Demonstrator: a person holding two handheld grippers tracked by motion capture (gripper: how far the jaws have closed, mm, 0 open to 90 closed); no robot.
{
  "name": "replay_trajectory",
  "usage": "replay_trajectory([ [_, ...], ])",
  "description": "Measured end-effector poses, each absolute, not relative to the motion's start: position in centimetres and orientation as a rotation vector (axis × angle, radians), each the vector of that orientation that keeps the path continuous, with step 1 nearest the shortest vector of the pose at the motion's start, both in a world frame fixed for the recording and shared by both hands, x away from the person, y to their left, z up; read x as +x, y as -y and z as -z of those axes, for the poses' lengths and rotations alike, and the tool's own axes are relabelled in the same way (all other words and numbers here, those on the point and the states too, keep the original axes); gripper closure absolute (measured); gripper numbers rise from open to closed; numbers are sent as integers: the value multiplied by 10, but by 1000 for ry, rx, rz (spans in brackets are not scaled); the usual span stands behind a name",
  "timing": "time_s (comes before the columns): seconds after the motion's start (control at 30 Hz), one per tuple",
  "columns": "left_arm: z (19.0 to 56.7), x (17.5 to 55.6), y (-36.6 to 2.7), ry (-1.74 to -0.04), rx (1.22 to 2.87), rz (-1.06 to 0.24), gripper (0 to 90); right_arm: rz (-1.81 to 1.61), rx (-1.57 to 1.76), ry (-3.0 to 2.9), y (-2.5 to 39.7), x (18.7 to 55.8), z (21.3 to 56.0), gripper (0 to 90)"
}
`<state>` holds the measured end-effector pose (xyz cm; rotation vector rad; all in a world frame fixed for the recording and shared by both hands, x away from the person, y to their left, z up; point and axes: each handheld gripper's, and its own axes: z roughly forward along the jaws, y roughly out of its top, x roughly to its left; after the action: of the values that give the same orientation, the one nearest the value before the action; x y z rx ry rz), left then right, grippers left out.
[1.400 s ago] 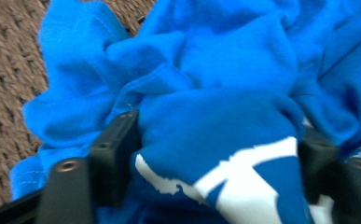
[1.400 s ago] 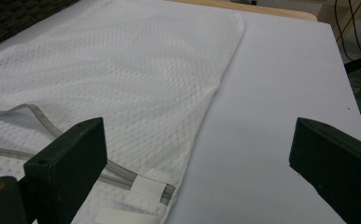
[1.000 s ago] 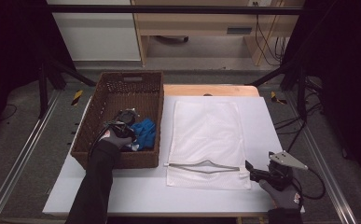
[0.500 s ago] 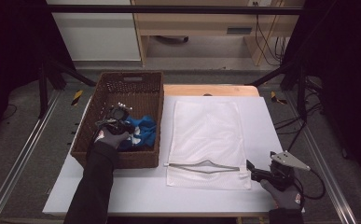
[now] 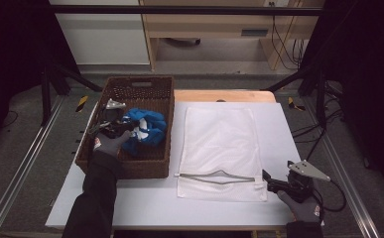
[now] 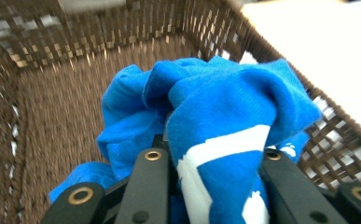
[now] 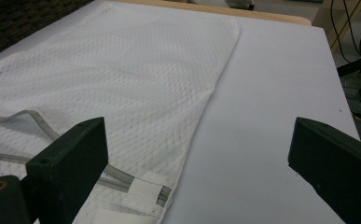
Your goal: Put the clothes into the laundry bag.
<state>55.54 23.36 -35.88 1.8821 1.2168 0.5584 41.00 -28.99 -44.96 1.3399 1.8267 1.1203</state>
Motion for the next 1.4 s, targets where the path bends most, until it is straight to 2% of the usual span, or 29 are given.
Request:
replay_trajectory([
  [0.5,309,515,-247,-1137,1664,-634,748,-1119,1334,-1827,288,410,449,53],
  [0.9,279,487,-239,-1069,1616,-662,751,-1129,1335,-1827,287,409,448,52],
  [1.4,253,479,-233,-1040,1577,-656,771,-1130,1335,-1826,287,409,448,52],
])
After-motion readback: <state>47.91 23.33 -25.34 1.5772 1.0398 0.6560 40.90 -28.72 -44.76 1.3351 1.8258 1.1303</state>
